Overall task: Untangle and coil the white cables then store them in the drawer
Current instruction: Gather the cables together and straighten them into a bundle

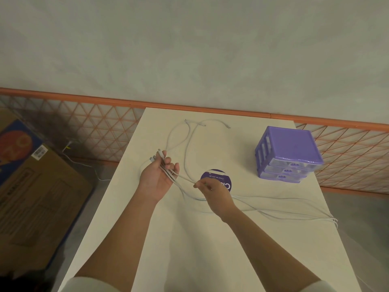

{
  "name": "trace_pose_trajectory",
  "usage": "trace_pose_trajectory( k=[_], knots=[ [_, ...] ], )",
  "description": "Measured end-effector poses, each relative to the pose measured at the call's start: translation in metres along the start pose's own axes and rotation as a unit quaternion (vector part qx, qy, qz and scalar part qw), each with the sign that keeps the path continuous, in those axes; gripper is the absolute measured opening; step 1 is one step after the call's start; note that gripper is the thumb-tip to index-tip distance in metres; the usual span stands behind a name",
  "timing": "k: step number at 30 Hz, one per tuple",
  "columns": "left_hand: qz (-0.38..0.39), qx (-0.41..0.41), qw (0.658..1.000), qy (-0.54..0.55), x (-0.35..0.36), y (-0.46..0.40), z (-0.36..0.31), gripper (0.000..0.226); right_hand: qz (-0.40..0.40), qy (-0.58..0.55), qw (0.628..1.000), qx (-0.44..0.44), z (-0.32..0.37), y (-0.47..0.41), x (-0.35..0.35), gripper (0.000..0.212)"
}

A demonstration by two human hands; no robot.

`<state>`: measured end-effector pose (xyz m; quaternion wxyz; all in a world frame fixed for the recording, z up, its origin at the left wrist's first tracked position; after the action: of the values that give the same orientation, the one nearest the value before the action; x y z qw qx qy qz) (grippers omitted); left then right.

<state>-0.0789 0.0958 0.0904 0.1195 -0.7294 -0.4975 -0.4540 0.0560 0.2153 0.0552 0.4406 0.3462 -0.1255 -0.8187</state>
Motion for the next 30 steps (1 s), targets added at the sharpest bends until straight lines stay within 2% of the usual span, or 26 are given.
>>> trace_pose_trajectory(
  k=[4, 7, 11, 17, 21, 25, 27, 30],
  knots=[
    [-0.006, 0.007, 1.000, -0.019, -0.003, 0.000, 0.001, 0.031, -0.006, -0.001, 1.000, -0.001, 0.002, 0.001, 0.003, 0.024],
    [-0.012, 0.015, 0.999, -0.036, -0.001, -0.001, -0.001, 0.035, 0.003, -0.020, 1.000, -0.017, 0.006, 0.005, 0.006, 0.033],
    [-0.002, 0.025, 0.998, -0.063, 0.007, 0.001, -0.003, 0.034, 0.030, -0.031, 0.997, -0.066, 0.008, 0.014, 0.010, 0.015],
    [0.009, 0.017, 0.999, -0.025, 0.008, -0.001, -0.002, 0.039, -0.020, -0.003, 0.994, -0.103, 0.013, 0.016, 0.010, 0.023],
    [0.012, 0.027, 0.999, -0.025, 0.011, 0.000, -0.004, 0.045, 0.063, -0.011, 0.995, -0.080, 0.025, 0.024, 0.013, 0.022],
    [-0.017, 0.039, 0.999, -0.011, 0.010, -0.003, -0.007, 0.047, 0.128, -0.057, 0.989, -0.052, 0.028, 0.025, 0.018, 0.028],
    [-0.035, 0.050, 0.998, 0.007, 0.003, -0.006, -0.011, 0.046, 0.105, -0.041, 0.993, -0.034, 0.029, 0.022, 0.010, 0.034],
    [-0.057, 0.060, 0.996, 0.031, -0.009, -0.011, -0.013, 0.046, 0.007, 0.033, 0.998, -0.043, 0.031, 0.015, -0.009, 0.041]
  ],
)
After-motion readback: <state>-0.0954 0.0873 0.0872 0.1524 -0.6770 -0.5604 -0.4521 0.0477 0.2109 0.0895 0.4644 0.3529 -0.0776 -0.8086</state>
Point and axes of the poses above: each hand's wrist, its own y-axis away from the middle knuckle, its own x-axis out of the palm, z = x × y, the point moved 3 cm from there along -y, towards the middle knuckle, and after that the axes turned 15 degrees about x, right-handed, at the moved point
